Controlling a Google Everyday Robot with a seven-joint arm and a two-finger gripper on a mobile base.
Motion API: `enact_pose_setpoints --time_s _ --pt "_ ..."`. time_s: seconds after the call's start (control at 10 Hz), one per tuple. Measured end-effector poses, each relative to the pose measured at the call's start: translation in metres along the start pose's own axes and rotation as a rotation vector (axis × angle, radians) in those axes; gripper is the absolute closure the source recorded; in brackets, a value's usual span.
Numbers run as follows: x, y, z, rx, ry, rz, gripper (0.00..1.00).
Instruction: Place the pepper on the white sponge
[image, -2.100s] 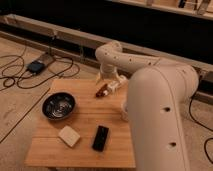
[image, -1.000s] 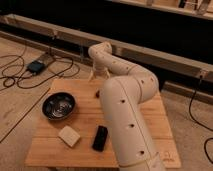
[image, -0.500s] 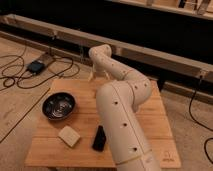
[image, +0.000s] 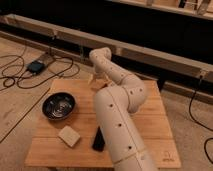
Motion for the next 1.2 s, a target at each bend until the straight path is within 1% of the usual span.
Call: enact_pose_setpoints --time_s 0.2,0.3,0.5,0.6,0.8,0.9,1.0,1.2 --pt "-0.002 0.003 0.007 0.001 -0.011 0.002 0.2" --pt "-0.007 0.01 0.009 -0.005 -0.027 0.012 0.2" --pt "-0.027 0.035 0.002 -0.03 -0.067 0.06 0.2" --pt "-0.041 0.052 -0.005 -0.05 -0.093 0.092 0.2" --pt "-0.065 0.079 -0.016 -0.082 -0.134 0.143 0.2" --pt "-0.075 0.091 -0.02 -0.094 -0.149 0.163 0.2" --pt "-0.079 0.096 -0.022 -0.102 -0.154 0.171 0.2" --pt "-0.079 0.091 -0.022 -0.097 -0.156 0.166 0.2"
